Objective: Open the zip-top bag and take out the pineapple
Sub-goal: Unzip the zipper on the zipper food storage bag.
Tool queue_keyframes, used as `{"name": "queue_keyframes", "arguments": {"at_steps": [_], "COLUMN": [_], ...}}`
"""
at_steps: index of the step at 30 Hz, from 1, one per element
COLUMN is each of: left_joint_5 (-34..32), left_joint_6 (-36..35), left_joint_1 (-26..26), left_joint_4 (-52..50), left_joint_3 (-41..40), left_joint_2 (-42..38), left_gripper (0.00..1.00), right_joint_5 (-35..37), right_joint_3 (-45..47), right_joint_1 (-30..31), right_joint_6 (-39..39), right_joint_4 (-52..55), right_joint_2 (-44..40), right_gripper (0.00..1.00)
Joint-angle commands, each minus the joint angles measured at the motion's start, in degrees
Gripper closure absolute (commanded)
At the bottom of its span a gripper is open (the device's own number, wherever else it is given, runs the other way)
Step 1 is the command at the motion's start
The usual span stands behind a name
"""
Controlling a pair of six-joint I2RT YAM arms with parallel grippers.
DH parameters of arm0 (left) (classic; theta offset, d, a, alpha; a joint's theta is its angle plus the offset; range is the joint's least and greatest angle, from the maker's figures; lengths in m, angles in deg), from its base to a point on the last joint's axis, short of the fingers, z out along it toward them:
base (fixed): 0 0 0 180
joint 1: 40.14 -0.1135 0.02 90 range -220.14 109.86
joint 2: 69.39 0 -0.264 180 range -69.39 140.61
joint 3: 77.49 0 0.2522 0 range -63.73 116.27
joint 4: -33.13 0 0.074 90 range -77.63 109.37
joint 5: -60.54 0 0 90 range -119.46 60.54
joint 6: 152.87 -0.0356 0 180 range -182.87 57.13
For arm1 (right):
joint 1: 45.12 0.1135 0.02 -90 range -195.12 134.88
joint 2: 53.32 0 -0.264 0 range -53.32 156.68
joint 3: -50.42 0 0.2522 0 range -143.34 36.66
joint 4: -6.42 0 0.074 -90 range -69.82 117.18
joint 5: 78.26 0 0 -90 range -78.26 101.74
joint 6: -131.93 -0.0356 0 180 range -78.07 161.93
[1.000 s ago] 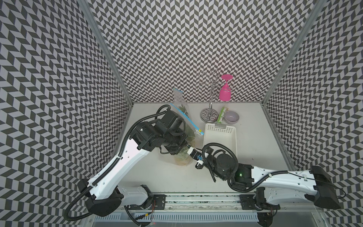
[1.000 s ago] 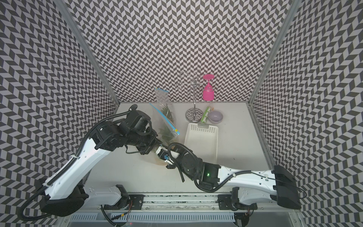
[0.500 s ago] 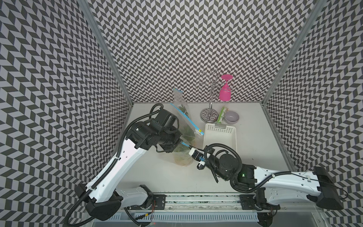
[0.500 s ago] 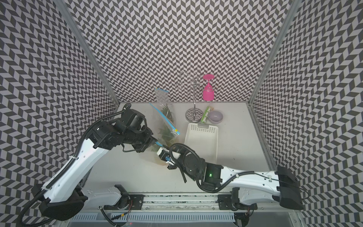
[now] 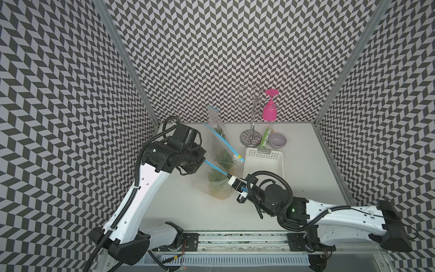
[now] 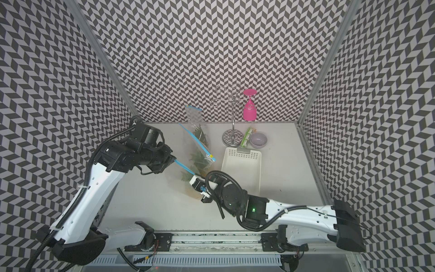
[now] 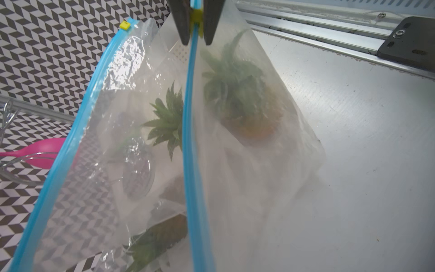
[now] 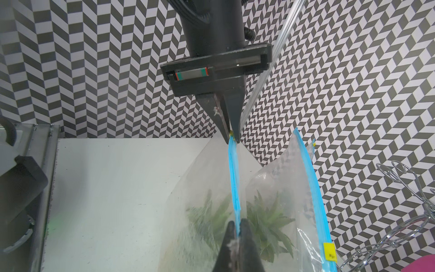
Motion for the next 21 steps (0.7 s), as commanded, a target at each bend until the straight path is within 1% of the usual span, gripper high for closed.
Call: {"name": "queue_keyframes", "arguments": {"at_steps": [1,10,12,16,17,18,19,20,21], "left_joint_5": [-9.2,-12.4,-11.4,-6.7,-6.2,-5.6,-5.2,-4.8,-4.6], "left_joint_6": [-4.0,-8.8,-9.4,-8.3,-7.9,-7.7,-7.4,-7.3,-7.3], "left_joint_1": [-4.4,-11.0,-11.1,-10.9,-10.7,-10.6,-10.4,-10.4,-10.4], "left_joint_4": [-1.1,-0.9,-0.1,0.1,0.1,0.1,0.0,-0.2,-0.6], "left_joint_3": [1.4,5.6,6.3,6.1,6.0,5.8,5.8,5.7,5.9], "left_joint_2": [-0.5,2.0,2.5,2.3,2.1,1.7,1.4,1.2,1.2], "left_gripper": [0.97,0.94,1.00,1.00,1.00,1.00,1.00,1.00,1.00], "right_joint_5": [-1.0,-1.7,-2.1,-1.9,-2.6,-3.5,-4.0,-4.8,-5.4], "right_joint_3": [-0.1,0.6,0.6,-0.9,-2.0,-3.4,-4.8,-6.0,-7.4], "right_joint_1": [0.8,0.8,0.8,-0.1,-0.8,-1.7,-2.5,-3.2,-3.8], "right_joint_6": [-1.2,-2.3,-2.6,-4.7,-5.3,-5.8,-6.0,-5.9,-5.5], "right_joint_4": [-3.6,-2.0,-1.9,-1.6,-1.0,-0.2,0.4,1.3,2.5], "right_joint_2": [-3.5,-5.1,-5.0,-2.5,-1.7,-0.6,0.6,1.6,2.9], "right_gripper": [1.00,1.00,1.00,1.00,0.95,0.77,0.63,0.55,0.49]}}
